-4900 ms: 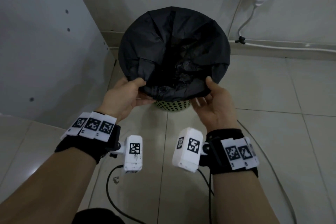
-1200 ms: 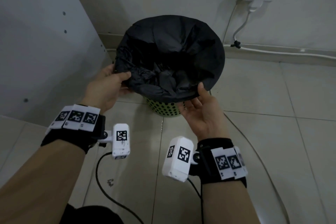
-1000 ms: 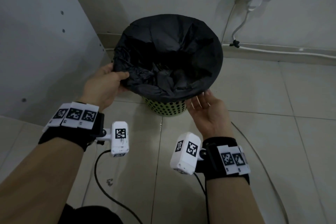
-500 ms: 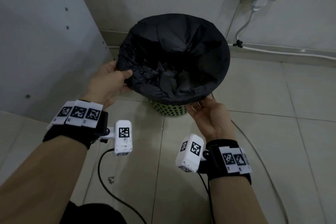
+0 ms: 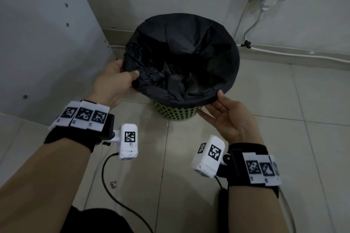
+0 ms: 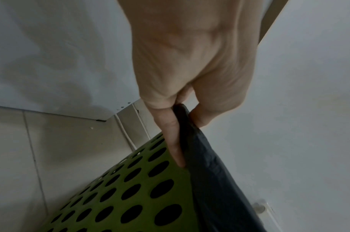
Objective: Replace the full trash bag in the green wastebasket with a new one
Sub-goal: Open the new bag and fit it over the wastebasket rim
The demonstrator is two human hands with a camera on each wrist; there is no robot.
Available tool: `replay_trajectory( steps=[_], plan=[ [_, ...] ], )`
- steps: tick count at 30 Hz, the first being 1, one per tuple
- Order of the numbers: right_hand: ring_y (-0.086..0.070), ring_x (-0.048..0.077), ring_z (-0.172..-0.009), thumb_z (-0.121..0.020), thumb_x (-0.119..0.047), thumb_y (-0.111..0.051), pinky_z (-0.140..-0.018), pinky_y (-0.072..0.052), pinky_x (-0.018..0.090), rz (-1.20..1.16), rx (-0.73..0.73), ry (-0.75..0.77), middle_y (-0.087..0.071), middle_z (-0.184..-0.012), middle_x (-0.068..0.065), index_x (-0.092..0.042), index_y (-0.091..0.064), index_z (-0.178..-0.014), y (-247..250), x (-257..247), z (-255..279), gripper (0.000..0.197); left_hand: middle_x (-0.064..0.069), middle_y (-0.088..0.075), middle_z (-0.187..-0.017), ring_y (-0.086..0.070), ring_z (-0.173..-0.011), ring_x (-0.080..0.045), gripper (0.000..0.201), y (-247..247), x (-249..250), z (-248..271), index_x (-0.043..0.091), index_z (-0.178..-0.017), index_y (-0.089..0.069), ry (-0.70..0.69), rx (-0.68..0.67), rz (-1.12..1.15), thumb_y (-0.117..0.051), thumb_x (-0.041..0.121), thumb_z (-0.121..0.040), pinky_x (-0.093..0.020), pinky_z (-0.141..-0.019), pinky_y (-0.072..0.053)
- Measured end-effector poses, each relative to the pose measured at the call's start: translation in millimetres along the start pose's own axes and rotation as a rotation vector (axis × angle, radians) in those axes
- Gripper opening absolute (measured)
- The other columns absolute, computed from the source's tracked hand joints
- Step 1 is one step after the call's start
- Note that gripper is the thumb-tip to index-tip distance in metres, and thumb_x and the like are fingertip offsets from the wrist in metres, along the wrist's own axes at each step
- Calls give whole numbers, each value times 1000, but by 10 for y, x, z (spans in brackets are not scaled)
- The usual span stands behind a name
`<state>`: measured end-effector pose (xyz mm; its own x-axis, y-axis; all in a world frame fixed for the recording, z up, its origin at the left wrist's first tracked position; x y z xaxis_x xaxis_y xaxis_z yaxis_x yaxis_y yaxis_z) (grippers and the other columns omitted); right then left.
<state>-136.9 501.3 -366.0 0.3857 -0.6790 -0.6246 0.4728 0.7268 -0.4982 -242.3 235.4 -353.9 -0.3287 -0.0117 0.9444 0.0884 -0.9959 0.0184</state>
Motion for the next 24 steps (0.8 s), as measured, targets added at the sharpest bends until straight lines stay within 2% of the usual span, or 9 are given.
replay_trajectory(
  steps=[2,6,10,13,15,17,19,21,24],
  plan=[
    [-67,29,-88,-98,-14,-58,-88,-57,51,43,40,9,-70,-91,13,-6,-66,-98,-26,-30,-19,11,-12,-67,-116,-67,-87,-20,35,7,6,14,5,-129,-57,-1,-8,-19,-52,-2,-96,-23,-51,-56],
    [-71,29,-75,-92,-12,-67,-81,-61,50,83,106,36,-70,-79,10,-3,-65,-98,-61,-48,-60,10,-7,-68,-107,-65,-81,-15,33,35,13,43,6,-128,-59,-13,-24,-58,-51,-2,-97,-19,-50,-54],
    [-73,29,-77,-94,-10,-63,-79,-61,48,-4,116,26,-73,-95,17,-3,-63,-112,-123,31,-97,19,0,-69,-104,-69,-82,-13,34,-11,41,105,10,-131,-55,-46,-47,26,-49,1,-99,-22,-60,-58],
    [-71,26,-79,-97,-10,-59,-88,-57,50,-34,63,32,-72,-96,11,-6,-63,-116,-246,154,-89,20,-7,-69,-117,-71,-97,-25,36,-33,13,119,8,-133,-53,42,-33,189,-56,11,-97,-33,-63,-60],
    [-72,21,-76,-98,-10,-57,-85,-57,50,-38,-11,-3,-73,-92,5,-10,-60,-124,-350,286,-58,27,-11,-69,-120,-69,-104,-32,40,-43,-24,157,7,-132,-54,156,-42,279,-62,16,-94,-39,-65,-60],
    [-74,18,-74,-97,-8,-58,-82,-57,50,-66,-70,-30,-75,-92,4,-11,-58,-130,-453,408,-16,34,-12,-70,-117,-70,-102,-32,32,-70,-67,205,7,-124,-58,238,-68,336,-62,14,-94,-41,-64,-60],
    [-75,17,-73,-96,-7,-58,-90,-56,51,-101,-94,-14,-75,-94,6,-11,-56,-133,-525,498,-1,38,-14,-70,-115,-69,-99,-31,21,-104,-102,227,6,-116,-59,270,-87,389,-57,10,-96,-39,-63,-60],
    [-74,17,-72,-96,-7,-59,-92,-55,51,-128,-90,14,-73,-98,7,-11,-55,-136,-582,559,-2,40,-13,-68,-112,-68,-96,-29,16,-116,-102,226,7,-113,-57,275,-87,436,-52,9,-99,-36,-62,-60],
    [-75,21,-79,-97,-11,-60,-87,-58,50,-115,-104,-27,-73,-106,9,-11,-56,-133,-599,567,9,37,-8,-68,-105,-67,-92,-24,11,-86,-85,171,10,-107,-58,244,-28,425,-49,9,-100,-32,-60,-60]
  ],
)
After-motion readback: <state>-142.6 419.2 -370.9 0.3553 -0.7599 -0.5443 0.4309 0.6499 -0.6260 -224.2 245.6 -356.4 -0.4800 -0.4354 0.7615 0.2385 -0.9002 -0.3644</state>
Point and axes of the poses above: each hand's wrist, its own z-axis away from the middle knuckle, its own y-axis out of the back of the hand, x = y × z, the point moved 2 cm from there along -z, towards the middle knuckle
